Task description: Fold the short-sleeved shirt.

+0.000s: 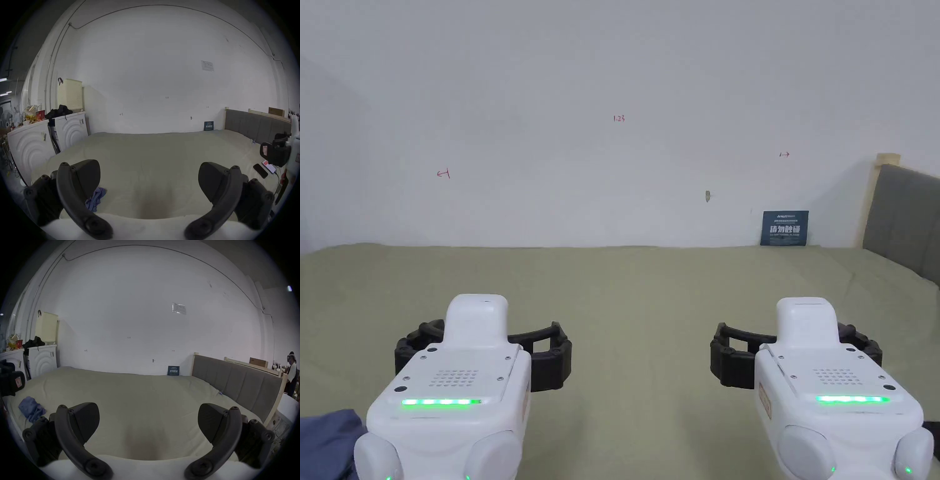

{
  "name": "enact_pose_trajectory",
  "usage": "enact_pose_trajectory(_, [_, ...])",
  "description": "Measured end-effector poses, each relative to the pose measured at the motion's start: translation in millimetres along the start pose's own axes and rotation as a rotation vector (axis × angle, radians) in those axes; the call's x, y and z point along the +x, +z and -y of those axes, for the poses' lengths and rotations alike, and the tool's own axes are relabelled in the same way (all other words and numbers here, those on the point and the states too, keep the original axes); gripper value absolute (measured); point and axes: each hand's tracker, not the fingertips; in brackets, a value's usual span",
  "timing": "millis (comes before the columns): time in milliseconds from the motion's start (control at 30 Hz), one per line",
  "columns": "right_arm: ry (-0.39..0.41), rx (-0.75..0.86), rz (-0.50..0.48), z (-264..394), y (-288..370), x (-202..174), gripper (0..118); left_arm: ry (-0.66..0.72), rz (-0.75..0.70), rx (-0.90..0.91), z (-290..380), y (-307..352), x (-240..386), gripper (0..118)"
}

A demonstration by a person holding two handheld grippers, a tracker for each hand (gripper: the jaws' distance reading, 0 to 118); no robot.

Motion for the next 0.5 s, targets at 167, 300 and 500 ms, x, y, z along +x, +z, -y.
enact_pose_trajectory(167, [-0.003,0.012,-0.007,-1.2,5.1,2.6,118,-0.005,0.002,-0.009,4.3,-0.8,0.3,118])
enact_pose_trajectory(300, [-0.041,0.039,-0.026,-2.7,8.9,5.5,118,0.006,0.002,-0.006,5.2,1.3,-1.1,118])
enact_pose_trajectory(500, [-0.059,0.048,-0.055,-4.3,9.3,6.0,118,0.009,-0.001,-0.007,4.5,2.8,-3.3,118])
